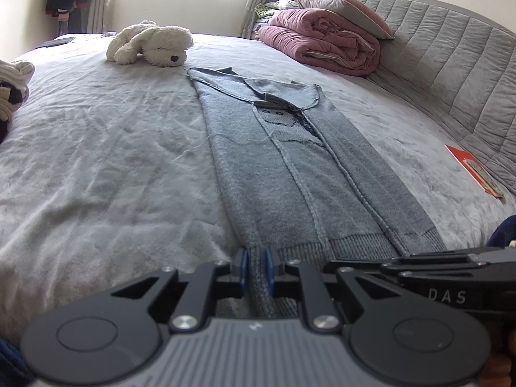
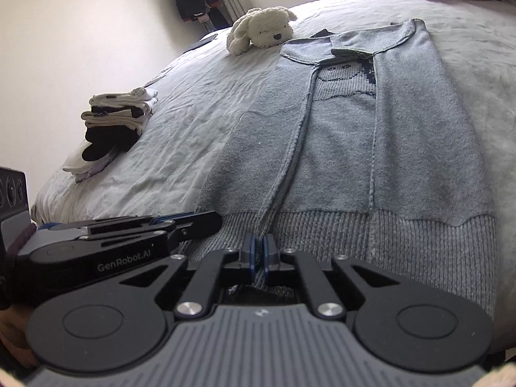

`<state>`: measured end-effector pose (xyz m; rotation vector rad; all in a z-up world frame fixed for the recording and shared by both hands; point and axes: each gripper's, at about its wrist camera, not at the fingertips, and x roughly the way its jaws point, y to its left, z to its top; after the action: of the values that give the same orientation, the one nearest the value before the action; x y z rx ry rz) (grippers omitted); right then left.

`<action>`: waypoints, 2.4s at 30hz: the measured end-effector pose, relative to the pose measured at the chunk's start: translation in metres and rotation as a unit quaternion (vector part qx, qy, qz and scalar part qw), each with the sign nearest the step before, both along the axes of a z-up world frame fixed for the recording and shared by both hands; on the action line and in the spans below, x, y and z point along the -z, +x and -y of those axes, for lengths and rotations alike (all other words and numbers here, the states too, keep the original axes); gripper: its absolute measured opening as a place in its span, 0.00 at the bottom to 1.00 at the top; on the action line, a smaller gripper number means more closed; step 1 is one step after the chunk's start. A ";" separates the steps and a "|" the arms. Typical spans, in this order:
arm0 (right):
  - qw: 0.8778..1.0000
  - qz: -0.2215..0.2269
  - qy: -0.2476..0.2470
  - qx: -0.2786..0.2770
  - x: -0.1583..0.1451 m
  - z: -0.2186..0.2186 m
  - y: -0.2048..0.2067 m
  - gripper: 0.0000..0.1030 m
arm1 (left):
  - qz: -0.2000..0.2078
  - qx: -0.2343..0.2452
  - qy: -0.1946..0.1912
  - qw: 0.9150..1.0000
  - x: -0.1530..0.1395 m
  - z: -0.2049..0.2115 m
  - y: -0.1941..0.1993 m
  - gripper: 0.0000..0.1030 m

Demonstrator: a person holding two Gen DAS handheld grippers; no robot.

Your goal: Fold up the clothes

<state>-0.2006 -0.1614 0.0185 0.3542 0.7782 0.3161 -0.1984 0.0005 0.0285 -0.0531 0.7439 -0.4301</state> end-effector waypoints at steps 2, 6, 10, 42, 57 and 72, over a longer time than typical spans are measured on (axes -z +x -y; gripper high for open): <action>1.000 0.004 -0.006 -0.004 -0.001 -0.002 -0.002 0.06 | -0.003 -0.003 0.000 1.000 0.000 0.000 0.001 0.14; 0.999 0.021 -0.022 -0.023 -0.009 -0.009 -0.009 0.18 | -0.005 -0.007 0.000 1.000 0.001 0.000 0.001 0.14; 0.998 0.046 -0.044 -0.013 -0.020 0.000 -0.013 0.18 | -0.006 -0.008 0.000 1.000 0.000 0.000 0.001 0.15; 0.988 0.002 -0.092 0.125 -0.019 0.092 -0.027 0.19 | 0.011 -0.013 0.050 0.999 -0.017 -0.001 -0.015 0.17; 0.990 -0.052 -0.002 0.132 -0.010 0.114 -0.040 0.35 | -0.030 -0.010 0.030 0.999 -0.009 -0.006 -0.015 0.17; 0.983 -0.072 0.110 0.126 -0.005 0.130 -0.047 0.36 | -0.120 -0.018 -0.095 0.988 0.000 -0.027 -0.009 0.31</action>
<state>-0.2476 -0.2913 0.0232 0.6836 0.8314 0.1388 -0.2071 0.0277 0.0290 -0.3001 0.9364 -0.4646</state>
